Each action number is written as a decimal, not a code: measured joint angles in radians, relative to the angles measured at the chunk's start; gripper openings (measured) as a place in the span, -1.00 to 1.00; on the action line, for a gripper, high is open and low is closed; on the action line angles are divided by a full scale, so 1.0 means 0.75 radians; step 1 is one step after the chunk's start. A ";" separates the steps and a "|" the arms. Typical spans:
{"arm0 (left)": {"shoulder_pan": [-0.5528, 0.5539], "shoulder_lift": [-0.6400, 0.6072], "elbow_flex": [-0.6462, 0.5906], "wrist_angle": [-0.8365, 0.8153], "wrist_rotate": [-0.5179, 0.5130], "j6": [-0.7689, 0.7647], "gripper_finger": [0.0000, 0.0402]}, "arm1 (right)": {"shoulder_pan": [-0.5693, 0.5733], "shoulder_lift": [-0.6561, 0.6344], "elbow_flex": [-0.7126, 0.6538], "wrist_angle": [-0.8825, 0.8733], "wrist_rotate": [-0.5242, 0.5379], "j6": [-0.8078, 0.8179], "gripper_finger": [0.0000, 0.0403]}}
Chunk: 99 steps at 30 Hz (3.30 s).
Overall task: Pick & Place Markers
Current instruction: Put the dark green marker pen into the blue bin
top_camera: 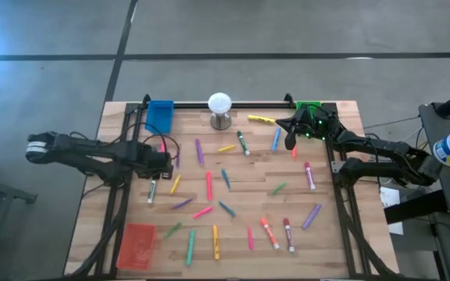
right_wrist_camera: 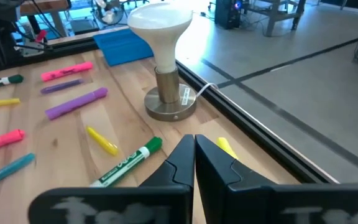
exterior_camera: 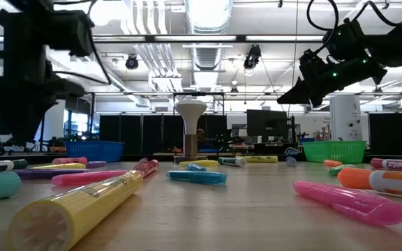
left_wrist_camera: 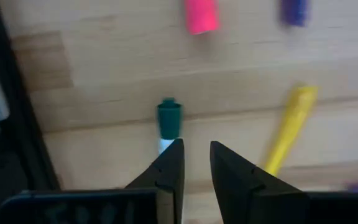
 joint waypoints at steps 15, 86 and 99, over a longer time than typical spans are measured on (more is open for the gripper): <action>-0.001 -0.009 -0.163 0.157 0.005 -0.105 -0.64 | 0.003 0.000 -0.003 0.000 0.000 -0.003 -0.96; 0.043 0.006 0.180 -0.074 -0.125 0.163 -0.71 | 0.002 0.002 -0.009 0.001 0.002 -0.026 -0.96; 0.757 0.138 0.549 0.077 -0.246 1.019 -0.72 | 0.002 0.002 -0.013 0.002 0.002 -0.037 -0.96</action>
